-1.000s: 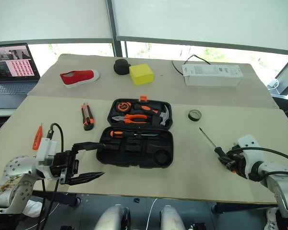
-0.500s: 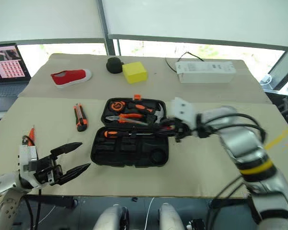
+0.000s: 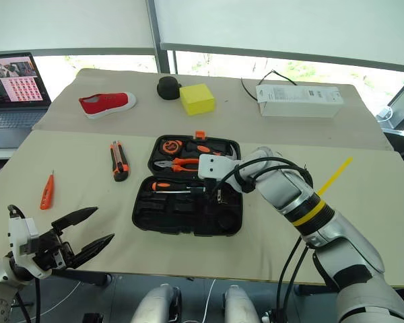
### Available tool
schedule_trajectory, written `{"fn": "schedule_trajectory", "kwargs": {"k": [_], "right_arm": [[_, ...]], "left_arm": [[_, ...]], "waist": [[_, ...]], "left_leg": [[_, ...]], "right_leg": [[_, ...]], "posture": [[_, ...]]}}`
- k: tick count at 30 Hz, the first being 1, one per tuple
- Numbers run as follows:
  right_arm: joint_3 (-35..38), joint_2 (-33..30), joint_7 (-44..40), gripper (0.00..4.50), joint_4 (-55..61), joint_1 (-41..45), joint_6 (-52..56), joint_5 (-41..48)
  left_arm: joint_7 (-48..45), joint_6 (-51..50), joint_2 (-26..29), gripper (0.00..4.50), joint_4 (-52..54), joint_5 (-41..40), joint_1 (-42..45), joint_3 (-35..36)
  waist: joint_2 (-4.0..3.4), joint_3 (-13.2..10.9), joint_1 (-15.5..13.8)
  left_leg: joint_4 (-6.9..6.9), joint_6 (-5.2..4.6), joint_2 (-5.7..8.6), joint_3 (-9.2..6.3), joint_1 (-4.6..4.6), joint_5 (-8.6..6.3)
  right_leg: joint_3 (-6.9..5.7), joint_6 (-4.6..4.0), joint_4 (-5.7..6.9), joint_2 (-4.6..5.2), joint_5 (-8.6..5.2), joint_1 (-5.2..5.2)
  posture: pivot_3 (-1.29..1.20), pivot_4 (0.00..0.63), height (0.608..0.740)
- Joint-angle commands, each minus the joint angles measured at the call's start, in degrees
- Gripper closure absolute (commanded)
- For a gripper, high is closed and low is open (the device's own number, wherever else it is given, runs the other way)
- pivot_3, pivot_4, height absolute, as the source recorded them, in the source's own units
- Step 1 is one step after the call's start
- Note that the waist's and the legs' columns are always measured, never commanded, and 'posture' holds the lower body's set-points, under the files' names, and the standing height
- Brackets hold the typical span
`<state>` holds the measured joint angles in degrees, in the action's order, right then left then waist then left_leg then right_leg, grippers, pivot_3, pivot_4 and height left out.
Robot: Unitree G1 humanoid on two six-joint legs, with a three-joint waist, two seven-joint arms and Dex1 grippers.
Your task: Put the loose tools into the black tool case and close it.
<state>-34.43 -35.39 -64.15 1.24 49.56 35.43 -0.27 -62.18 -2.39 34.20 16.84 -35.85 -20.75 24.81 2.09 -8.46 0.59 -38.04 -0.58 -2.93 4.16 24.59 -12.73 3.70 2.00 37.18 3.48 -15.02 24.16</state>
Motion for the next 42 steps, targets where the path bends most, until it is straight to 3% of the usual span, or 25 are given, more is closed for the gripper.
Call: {"fn": "schedule_trajectory", "kwargs": {"k": [1,13,15,20,25,28,35,36,42], "right_arm": [[0.4,-0.5,-0.2,3.52,1.6,-1.3,0.9,-1.5],[1.5,-1.6,-1.3,3.52,1.1,-2.3,2.1,-2.7],[2.9,-0.4,-0.1,2.52,0.7,-2.8,2.4,-1.9],[6.7,-0.5,-3.6,1.07,2.9,-2.5,2.9,2.3],[10.9,-2.2,-7.8,1.07,4.3,-2.6,2.3,7.3],[12.8,-0.6,-6.1,1.74,2.0,-3.7,-1.0,8.2],[15.3,7.5,-0.7,4.26,-6.1,-8.0,-11.4,8.7],[14.8,7.7,-0.7,4.46,-6.9,-8.4,-12.8,8.0],[12.4,9.3,0.2,4.46,-11.5,-9.8,-17.7,5.1]], "left_arm": [[0.1,1.4,0.3,0.0,0.9,0.5,0.3,0.3],[-0.4,2.1,0.5,0.0,-0.4,0.9,2.2,-0.1],[-0.5,2.1,0.4,0.0,-0.6,1.0,2.4,-0.3],[-0.5,2.2,0.4,0.0,-1.0,1.0,3.0,-0.4],[-0.6,2.5,0.2,0.0,-1.5,1.2,3.2,-0.6],[-0.3,2.9,-0.2,0.0,-2.0,1.5,3.8,-0.7],[0.2,2.9,-0.7,0.0,-1.8,2.1,4.0,-1.2],[0.4,2.8,-0.7,0.0,-1.8,2.1,4.0,-1.1],[1.9,2.9,-0.6,0.0,-1.1,3.5,2.2,-0.5]], "waist": [[0.01,0.0,0.1],[0.02,0.0,0.0],[0.02,0.0,0.0],[0.03,0.0,0.2],[0.03,0.0,0.3],[0.04,0.0,0.3],[0.08,0.1,0.4],[0.08,0.0,0.3],[0.08,0.1,0.3]], "left_leg": [[0.0,0.0,0.0,0.02,0.0,0.0],[0.0,0.01,0.02,0.25,-0.01,0.0],[0.0,0.01,0.01,0.25,0.0,0.0],[0.0,0.01,0.01,0.27,-0.01,0.01],[0.0,0.01,-0.03,0.25,-0.01,0.0],[0.0,0.01,-0.03,0.25,-0.03,0.01],[0.0,0.01,-0.03,0.3,-0.1,0.01],[0.0,0.01,-0.02,0.32,-0.08,0.01],[0.0,0.02,-0.03,0.37,-0.2,0.02]], "right_leg": [[0.0,0.0,0.01,0.0,0.0,0.0],[0.01,0.0,0.0,0.01,0.0,-0.02],[0.01,0.0,0.0,0.01,0.0,-0.01],[0.01,0.0,0.01,0.0,0.0,-0.01],[0.01,0.0,0.01,-0.03,0.0,0.0],[0.01,-0.01,0.03,-0.04,0.01,-0.02],[0.03,-0.01,0.06,-0.06,0.01,-0.06],[0.04,-0.01,0.06,-0.05,0.01,-0.04],[0.06,0.0,0.06,-0.04,0.02,-0.13]], "posture": [[0.0,0.15,0.74],[0.0,0.15,0.74],[0.0,0.15,0.74],[0.0,0.15,0.74],[0.0,0.15,0.74],[0.0,0.15,0.74],[0.0,0.15,0.74],[0.0,0.15,0.74],[0.0,0.15,0.74]]}}
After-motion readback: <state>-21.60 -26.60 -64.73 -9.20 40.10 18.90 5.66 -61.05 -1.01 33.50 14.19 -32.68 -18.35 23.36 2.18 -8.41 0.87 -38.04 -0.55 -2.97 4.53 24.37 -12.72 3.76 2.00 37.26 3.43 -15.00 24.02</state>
